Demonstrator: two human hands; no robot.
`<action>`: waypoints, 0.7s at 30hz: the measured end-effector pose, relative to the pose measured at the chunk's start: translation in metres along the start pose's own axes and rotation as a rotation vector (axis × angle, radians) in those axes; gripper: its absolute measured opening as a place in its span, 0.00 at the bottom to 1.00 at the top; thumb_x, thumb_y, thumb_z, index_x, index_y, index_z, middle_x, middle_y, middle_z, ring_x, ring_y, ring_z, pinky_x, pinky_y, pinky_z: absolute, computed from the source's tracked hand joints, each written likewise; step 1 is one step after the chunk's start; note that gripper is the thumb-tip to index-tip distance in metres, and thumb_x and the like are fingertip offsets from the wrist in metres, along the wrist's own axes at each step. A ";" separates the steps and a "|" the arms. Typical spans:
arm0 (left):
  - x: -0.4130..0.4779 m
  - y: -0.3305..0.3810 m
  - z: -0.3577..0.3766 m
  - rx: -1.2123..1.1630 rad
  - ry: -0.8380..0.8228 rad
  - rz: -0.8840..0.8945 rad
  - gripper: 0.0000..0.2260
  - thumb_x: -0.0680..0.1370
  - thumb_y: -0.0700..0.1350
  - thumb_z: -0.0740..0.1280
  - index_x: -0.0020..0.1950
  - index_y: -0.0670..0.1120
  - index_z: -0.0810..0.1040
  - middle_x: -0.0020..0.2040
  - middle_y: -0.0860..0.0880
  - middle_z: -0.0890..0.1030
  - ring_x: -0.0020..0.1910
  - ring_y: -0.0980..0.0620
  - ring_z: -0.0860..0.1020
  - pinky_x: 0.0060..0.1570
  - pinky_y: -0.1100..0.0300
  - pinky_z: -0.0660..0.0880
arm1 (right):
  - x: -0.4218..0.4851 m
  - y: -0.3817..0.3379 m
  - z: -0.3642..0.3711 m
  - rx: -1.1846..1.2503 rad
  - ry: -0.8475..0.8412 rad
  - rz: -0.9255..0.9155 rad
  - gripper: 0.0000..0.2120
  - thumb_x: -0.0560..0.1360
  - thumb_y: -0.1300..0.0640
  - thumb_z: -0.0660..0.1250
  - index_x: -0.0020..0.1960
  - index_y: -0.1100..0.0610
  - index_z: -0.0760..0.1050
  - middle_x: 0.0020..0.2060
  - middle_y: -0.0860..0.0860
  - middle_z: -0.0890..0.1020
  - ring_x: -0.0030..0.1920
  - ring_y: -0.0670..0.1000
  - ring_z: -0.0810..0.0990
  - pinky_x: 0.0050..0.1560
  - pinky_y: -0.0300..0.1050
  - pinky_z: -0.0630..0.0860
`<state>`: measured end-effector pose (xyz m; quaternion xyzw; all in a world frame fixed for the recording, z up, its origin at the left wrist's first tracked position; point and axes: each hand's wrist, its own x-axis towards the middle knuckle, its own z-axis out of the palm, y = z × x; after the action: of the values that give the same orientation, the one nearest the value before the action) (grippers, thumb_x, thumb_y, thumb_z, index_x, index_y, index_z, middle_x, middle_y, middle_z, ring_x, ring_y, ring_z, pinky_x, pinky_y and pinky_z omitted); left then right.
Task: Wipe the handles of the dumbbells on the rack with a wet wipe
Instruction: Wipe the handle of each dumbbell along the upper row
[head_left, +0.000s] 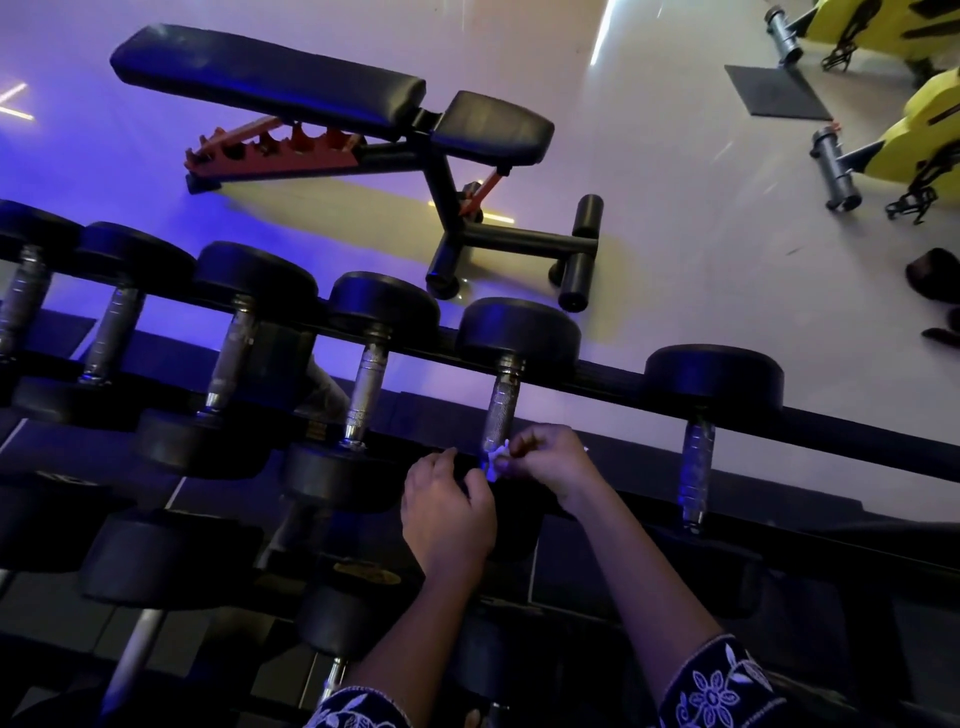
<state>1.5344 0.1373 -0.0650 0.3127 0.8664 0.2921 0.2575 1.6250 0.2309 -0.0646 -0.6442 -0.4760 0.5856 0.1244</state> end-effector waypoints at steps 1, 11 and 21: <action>0.000 0.000 0.000 -0.001 -0.001 -0.001 0.19 0.77 0.48 0.63 0.67 0.47 0.76 0.66 0.48 0.75 0.67 0.48 0.70 0.63 0.45 0.70 | -0.003 -0.002 0.000 -0.082 0.032 -0.049 0.11 0.64 0.67 0.77 0.34 0.54 0.78 0.38 0.55 0.84 0.40 0.49 0.83 0.44 0.42 0.81; -0.001 0.000 0.001 -0.008 0.001 -0.006 0.19 0.76 0.47 0.63 0.67 0.47 0.76 0.66 0.47 0.75 0.67 0.47 0.70 0.63 0.46 0.70 | -0.012 0.005 0.010 0.017 0.144 -0.015 0.13 0.62 0.69 0.77 0.29 0.53 0.78 0.37 0.53 0.84 0.40 0.51 0.82 0.46 0.47 0.82; 0.000 -0.002 0.002 0.001 -0.006 -0.003 0.20 0.77 0.49 0.61 0.68 0.47 0.75 0.66 0.47 0.75 0.67 0.48 0.70 0.63 0.44 0.71 | -0.022 0.005 0.016 -0.039 0.296 -0.090 0.10 0.67 0.68 0.71 0.35 0.54 0.81 0.37 0.49 0.83 0.40 0.45 0.81 0.43 0.38 0.77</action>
<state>1.5348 0.1368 -0.0673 0.3124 0.8663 0.2902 0.2602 1.6168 0.2055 -0.0585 -0.7038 -0.4920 0.4688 0.2068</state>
